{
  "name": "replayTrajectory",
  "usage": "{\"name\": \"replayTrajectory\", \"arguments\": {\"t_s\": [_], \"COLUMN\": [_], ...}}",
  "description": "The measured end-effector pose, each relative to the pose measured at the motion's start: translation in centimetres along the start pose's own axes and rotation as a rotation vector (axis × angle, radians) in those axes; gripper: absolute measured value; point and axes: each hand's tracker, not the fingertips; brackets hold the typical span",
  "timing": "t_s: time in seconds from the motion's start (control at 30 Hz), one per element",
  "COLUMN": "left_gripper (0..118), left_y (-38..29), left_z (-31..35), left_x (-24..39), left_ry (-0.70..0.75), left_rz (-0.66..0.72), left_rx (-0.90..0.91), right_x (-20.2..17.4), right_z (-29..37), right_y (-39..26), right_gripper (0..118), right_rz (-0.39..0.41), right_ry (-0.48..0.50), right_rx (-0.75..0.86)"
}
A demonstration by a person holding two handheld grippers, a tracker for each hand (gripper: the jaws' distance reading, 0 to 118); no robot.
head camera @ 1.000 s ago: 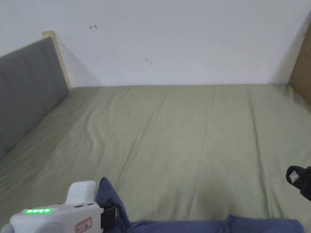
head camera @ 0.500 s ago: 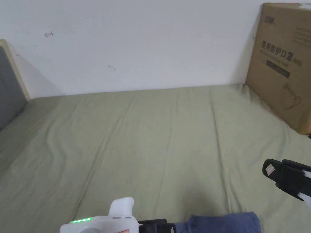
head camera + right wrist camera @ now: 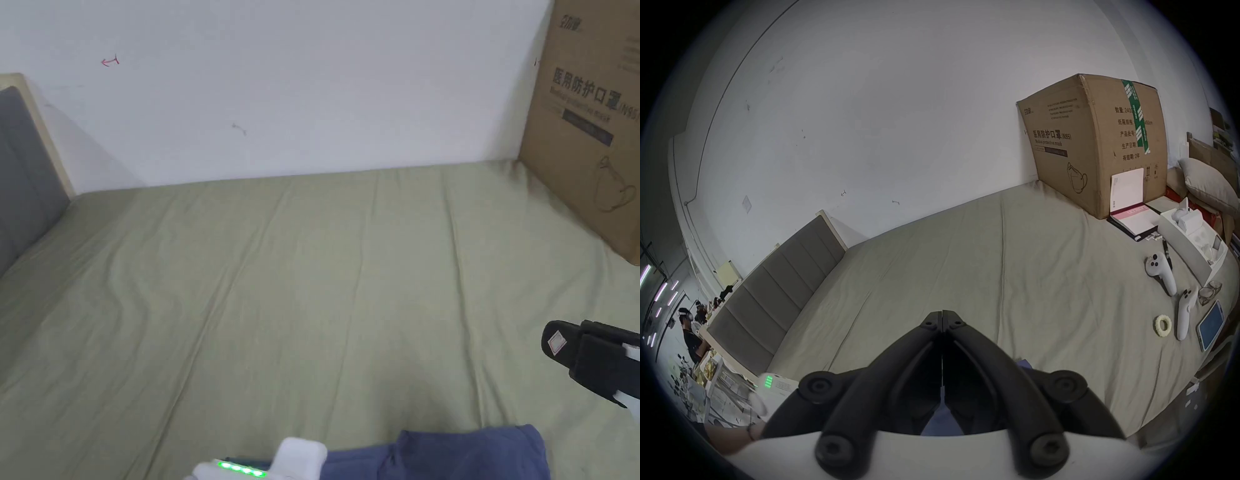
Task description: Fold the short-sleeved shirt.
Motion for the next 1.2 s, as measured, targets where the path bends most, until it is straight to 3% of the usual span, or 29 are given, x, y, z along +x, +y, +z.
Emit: {"name": "replayTrajectory", "arguments": {"t_s": [0.1,0.2,0.33,0.4,0.7,0.77,0.83,0.87,0.9,0.93,1.07,1.2], "left_gripper": [6,6,6,6,6,7,19,43,90,115,118,118], "left_y": [-0.7,-0.4,-0.6,-1.2,-5.0,-6.0,-7.0,-7.5,-7.9,-8.3,-9.7,-8.5], "left_z": [-3.3,-1.8,0.9,2.9,9.6,9.4,8.7,7.9,7.1,6.3,3.1,1.3], "left_x": [1.1,1.1,-0.6,-1.9,-16.9,-19.2,-20.9,-21.7,-22.3,-22.6,-23.2,-21.3], "left_ry": [0.012,-0.026,-0.4,-0.506,-0.364,-0.402,-0.432,-0.457,-0.48,-0.48,-0.588,-0.937], "left_rz": [0.007,0.0,0.125,0.191,0.5,0.506,0.558,0.589,0.607,0.624,0.7,0.839], "left_rx": [-0.031,0.002,0.009,0.073,0.257,0.245,0.215,0.197,0.174,0.15,0.21,0.201], "right_x": [-0.2,-0.3,-0.6,-0.8,-2.5,-2.8,-3.3,-3.6,-3.8,-4.1,-5.2,-6.2], "right_z": [0.1,-0.1,-0.5,-0.8,-1.0,-1.2,-1.4,-1.5,-1.6,-1.7,-2.0,-2.2], "right_y": [0.0,-0.2,-0.2,-0.1,0.4,0.2,0.1,-0.1,-0.2,-0.3,-0.4,-0.3], "right_gripper": [0,0,0,0,0,0,0,0,0,0,0,0], "right_rz": [0.02,0.048,0.058,0.057,0.083,0.086,0.092,0.097,0.103,0.109,0.146,0.168], "right_ry": [-0.007,-0.022,-0.012,-0.007,0.003,0.004,0.004,0.003,0.004,0.004,0.004,0.006], "right_rx": [-0.003,-0.016,-0.029,-0.032,-0.03,-0.042,-0.053,-0.06,-0.067,-0.075,-0.102,-0.126]}}
